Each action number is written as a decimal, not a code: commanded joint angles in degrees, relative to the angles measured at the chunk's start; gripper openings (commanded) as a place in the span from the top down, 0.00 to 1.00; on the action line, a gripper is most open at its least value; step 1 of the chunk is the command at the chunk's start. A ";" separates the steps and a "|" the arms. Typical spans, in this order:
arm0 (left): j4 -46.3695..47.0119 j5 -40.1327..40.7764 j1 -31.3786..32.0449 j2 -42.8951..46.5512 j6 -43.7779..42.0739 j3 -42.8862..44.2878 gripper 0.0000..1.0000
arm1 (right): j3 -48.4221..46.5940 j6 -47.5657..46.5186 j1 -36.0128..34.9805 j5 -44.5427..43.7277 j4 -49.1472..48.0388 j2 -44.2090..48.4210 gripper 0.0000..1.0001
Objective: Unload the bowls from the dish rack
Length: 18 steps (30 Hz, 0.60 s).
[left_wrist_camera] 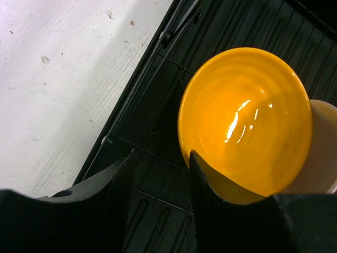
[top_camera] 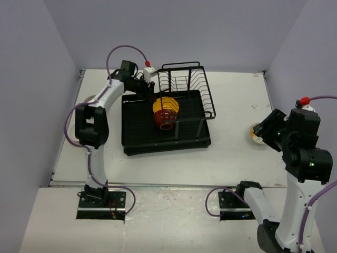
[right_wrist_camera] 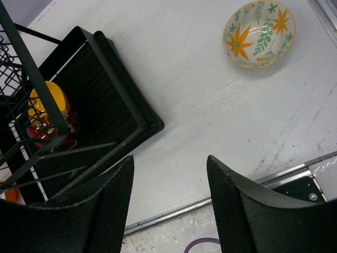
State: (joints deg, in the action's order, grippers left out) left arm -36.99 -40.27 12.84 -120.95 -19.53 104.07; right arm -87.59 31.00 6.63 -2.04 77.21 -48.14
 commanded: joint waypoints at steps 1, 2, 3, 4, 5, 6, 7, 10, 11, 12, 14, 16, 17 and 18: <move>-0.36 -1.48 1.49 4.22 -0.33 -1.41 0.53 | 0.32 -0.33 -0.39 -0.85 2.59 0.68 0.41; -0.19 -1.39 1.57 4.31 -0.25 -1.76 0.53 | 0.32 -0.42 -0.39 -0.94 2.77 0.77 0.41; -0.10 -1.30 1.57 4.40 -0.33 -1.94 0.53 | 0.40 -0.42 -0.31 -1.03 2.77 0.85 0.41; 0.08 -1.13 1.57 4.40 -0.33 -2.20 0.53 | 0.40 -0.42 -0.39 -1.12 2.94 0.94 0.41; 0.51 -0.52 1.57 4.58 -0.51 -2.64 0.53 | 0.49 -0.42 -0.39 -1.12 2.95 1.12 0.41; 0.78 -0.16 1.57 4.75 -0.68 -2.91 0.53 | 0.58 -0.42 -0.31 -1.12 3.03 1.21 0.41; 1.04 -0.16 1.49 5.19 -0.69 -3.17 0.53 | 0.67 -0.42 -0.31 -1.12 2.95 1.29 0.41; 0.44 -0.86 1.49 5.28 -0.95 -3.61 0.53 | 1.02 -0.07 -0.39 -0.77 2.68 1.64 0.41; -0.09 -1.12 1.57 5.19 -1.12 -3.61 0.53 | 1.11 -0.07 -0.39 -0.68 2.68 1.56 0.41; -0.36 -1.30 1.75 5.19 -1.30 -3.87 0.53 | 1.02 -0.07 -0.39 -0.59 2.60 1.47 0.41; -0.80 -1.30 2.27 5.46 -1.56 -4.66 0.53 | 0.84 0.11 -0.39 -0.51 2.42 1.30 0.42; -0.71 -1.39 2.89 6.07 -1.91 -6.25 0.53 | 0.76 0.20 -0.39 -0.42 2.33 1.30 0.41; -0.80 -1.39 3.07 6.16 -1.92 -6.77 0.53 | 0.67 0.20 -0.39 -0.42 2.33 1.21 0.41; -0.71 -1.48 3.24 6.33 -2.09 -7.73 0.53 | 0.67 0.20 -0.39 -0.42 2.33 1.21 0.41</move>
State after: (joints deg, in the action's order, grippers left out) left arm -36.84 -40.12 13.32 -117.82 -19.09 98.21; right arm -86.80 31.05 6.63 -2.17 77.21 -46.81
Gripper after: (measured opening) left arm 0.471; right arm 0.586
